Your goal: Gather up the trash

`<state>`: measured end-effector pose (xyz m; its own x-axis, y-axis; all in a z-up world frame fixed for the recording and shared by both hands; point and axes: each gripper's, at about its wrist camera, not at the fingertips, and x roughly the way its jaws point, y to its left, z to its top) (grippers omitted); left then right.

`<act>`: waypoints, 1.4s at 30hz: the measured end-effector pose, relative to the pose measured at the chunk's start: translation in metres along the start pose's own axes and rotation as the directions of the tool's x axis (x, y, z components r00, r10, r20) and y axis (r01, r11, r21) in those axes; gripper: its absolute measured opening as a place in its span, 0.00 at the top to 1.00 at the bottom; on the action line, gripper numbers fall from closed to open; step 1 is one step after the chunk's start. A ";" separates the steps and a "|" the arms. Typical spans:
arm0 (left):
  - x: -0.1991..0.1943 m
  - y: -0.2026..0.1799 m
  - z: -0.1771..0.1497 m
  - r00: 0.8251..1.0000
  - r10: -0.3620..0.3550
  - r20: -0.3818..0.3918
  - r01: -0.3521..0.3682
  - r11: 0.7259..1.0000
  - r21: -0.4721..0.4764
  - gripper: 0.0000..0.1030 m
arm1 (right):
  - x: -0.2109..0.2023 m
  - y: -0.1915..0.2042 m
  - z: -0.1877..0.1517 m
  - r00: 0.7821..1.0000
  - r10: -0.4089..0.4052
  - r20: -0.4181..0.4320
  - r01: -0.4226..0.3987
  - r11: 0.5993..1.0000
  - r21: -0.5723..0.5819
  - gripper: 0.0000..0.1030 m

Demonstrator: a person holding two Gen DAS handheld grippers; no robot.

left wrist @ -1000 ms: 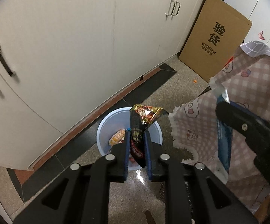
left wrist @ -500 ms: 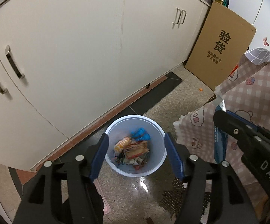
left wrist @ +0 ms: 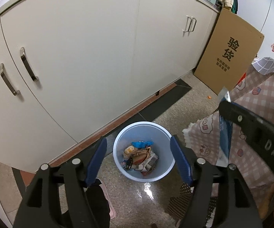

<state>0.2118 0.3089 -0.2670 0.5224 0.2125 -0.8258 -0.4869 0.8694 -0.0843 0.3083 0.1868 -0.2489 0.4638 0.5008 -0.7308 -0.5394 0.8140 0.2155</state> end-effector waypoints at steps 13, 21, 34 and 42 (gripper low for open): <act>-0.037 -0.001 0.009 0.998 0.046 0.045 -0.046 0.999 -0.001 0.29 | -0.041 0.002 0.010 0.995 -0.049 0.083 0.050 0.999 -0.008 0.40; -0.128 -0.031 0.021 0.975 0.019 0.221 -0.033 0.998 0.060 0.26 | -0.155 0.008 0.008 0.954 -0.131 0.270 0.148 0.988 -0.044 0.26; -0.304 -0.104 -0.014 0.849 -0.152 0.506 0.049 0.976 0.212 0.17 | -0.359 -0.032 -0.040 0.793 -0.312 0.523 0.291 0.948 0.125 0.16; -0.382 -0.130 -0.051 0.763 -0.252 0.596 0.106 0.957 0.269 0.15 | -0.446 -0.037 -0.080 0.708 -0.371 0.601 0.323 0.927 0.191 0.10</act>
<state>0.0397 0.0922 0.0313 0.9381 0.2092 -0.2762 -0.2227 0.9747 -0.0182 0.0652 -0.0896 0.0171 0.9509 0.2295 -0.2078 -0.2156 0.9725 0.0876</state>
